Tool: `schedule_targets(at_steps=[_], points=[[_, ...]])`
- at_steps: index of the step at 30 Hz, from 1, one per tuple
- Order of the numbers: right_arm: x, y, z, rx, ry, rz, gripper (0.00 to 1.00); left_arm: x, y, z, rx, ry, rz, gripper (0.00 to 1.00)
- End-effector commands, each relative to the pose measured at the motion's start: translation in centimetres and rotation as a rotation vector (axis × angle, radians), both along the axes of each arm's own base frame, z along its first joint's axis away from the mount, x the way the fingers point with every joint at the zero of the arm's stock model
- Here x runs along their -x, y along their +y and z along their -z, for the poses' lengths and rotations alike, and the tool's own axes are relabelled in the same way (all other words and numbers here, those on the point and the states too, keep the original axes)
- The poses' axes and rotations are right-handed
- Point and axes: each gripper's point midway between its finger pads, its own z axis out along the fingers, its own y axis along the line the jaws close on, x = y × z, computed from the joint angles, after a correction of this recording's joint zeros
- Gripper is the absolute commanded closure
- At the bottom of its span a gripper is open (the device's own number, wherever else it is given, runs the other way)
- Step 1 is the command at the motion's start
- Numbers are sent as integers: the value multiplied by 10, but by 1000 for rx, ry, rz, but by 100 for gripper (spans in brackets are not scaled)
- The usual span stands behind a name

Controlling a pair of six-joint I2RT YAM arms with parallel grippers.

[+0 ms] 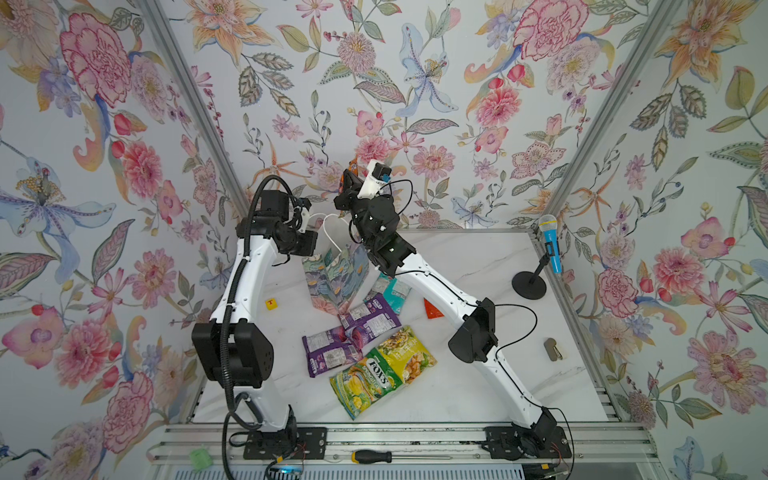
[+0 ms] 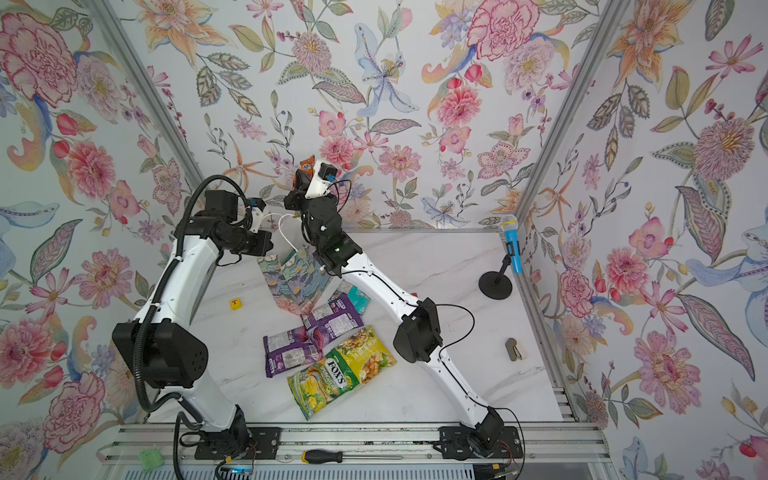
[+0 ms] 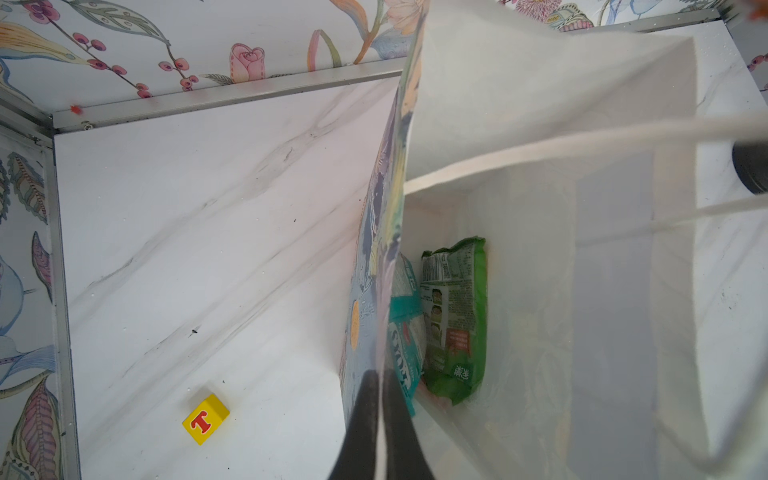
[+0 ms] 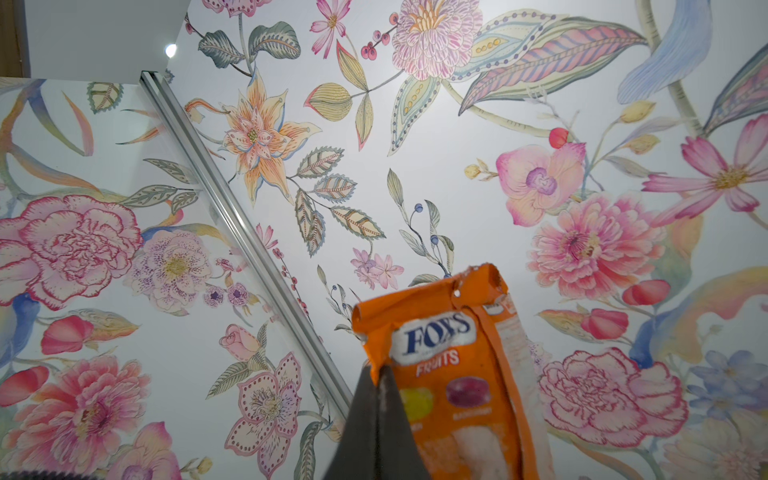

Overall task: Place the snacks into the paper bag
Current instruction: 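Lower the orange Fox's packet into the bag with the right gripper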

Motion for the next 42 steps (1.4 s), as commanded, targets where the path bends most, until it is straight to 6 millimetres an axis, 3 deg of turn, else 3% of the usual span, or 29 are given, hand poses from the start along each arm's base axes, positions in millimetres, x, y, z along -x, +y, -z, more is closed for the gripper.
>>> schedule_targets(at_steps=[1,12,20,25,29,42], points=[[-2,-18,-22,-63,-55,43,100,5,-2,-14,26,-31,3,99],[-13,-13,-1,-34,-30,49,100,4,-2,-17,29,-37,3,99],[-14,-11,2,-22,-30,30,100,5,-2,-16,27,-36,4,99],[0,10,5,9,-29,-32,100,5,-2,-16,25,-33,5,99],[19,24,-4,53,-64,-58,100,6,-1,-17,23,-38,5,99],[53,39,-23,142,-91,-120,100,6,-1,-18,23,-41,5,99]])
